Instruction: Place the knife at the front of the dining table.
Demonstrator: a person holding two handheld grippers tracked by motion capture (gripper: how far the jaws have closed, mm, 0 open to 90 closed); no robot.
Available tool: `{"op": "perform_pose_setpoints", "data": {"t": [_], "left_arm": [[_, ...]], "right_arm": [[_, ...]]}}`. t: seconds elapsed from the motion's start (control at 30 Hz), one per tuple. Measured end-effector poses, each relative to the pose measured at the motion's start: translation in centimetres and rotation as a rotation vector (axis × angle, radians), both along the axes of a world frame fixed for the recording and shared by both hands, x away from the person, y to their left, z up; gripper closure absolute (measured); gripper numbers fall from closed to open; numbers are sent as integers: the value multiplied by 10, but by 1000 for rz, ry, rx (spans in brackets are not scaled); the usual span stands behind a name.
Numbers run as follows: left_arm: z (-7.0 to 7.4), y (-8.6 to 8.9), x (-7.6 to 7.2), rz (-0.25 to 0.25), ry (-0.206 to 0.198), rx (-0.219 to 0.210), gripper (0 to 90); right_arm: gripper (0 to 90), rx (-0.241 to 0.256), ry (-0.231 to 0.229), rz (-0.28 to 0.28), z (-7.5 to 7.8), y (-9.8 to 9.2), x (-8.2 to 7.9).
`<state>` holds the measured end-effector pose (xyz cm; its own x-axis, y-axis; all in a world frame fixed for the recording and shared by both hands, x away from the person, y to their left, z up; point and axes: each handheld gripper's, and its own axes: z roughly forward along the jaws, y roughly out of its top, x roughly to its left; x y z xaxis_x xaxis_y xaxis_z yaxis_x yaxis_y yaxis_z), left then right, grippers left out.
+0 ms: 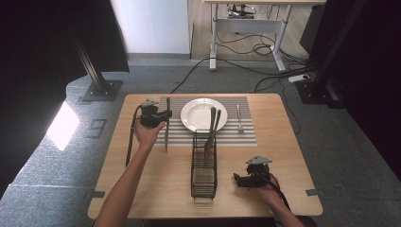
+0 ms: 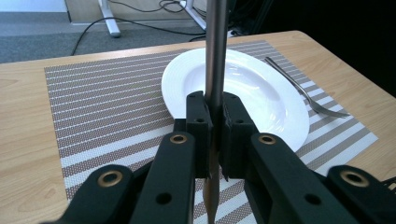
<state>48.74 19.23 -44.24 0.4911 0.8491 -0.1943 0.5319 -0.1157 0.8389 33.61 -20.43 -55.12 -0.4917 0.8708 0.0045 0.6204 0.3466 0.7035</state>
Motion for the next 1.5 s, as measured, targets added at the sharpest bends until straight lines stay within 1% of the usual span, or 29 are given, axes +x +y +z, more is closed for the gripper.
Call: {"op": "perform_pose_setpoints", "data": {"t": [0.13,0.3,0.43,0.53,0.67,0.8,0.87,0.97,1.03,1.17,1.3,1.4,1.5], "left_arm": [[-3,-1,1,12,5,12,838],[-6,-3,5,29,18,6,838],[-6,-4,8,34,24,14,838],[-7,-6,12,51,34,34,838],[-10,-10,19,86,53,47,838],[-13,-17,27,113,69,83,838],[-15,-19,30,115,77,97,838],[-19,-22,35,124,94,103,838],[-21,-21,37,128,106,103,838],[-26,-20,40,140,121,119,838],[-32,-15,44,149,139,112,838],[-36,-11,48,153,159,91,838],[-41,-8,52,155,174,80,838]], "right_arm": [[109,1,1,3,0,0,0],[109,0,1,3,0,0,0],[110,1,0,2,0,0,0],[109,1,0,2,0,0,0],[107,1,-1,3,0,0,1],[108,2,-2,0,0,0,0],[108,2,-2,0,0,0,0],[108,2,-2,1,0,0,0],[108,2,-2,2,0,0,0],[111,2,0,4,0,0,0],[112,2,-1,3,0,0,0],[114,2,-1,0,0,0,0],[113,2,-1,1,0,0,0]]}}
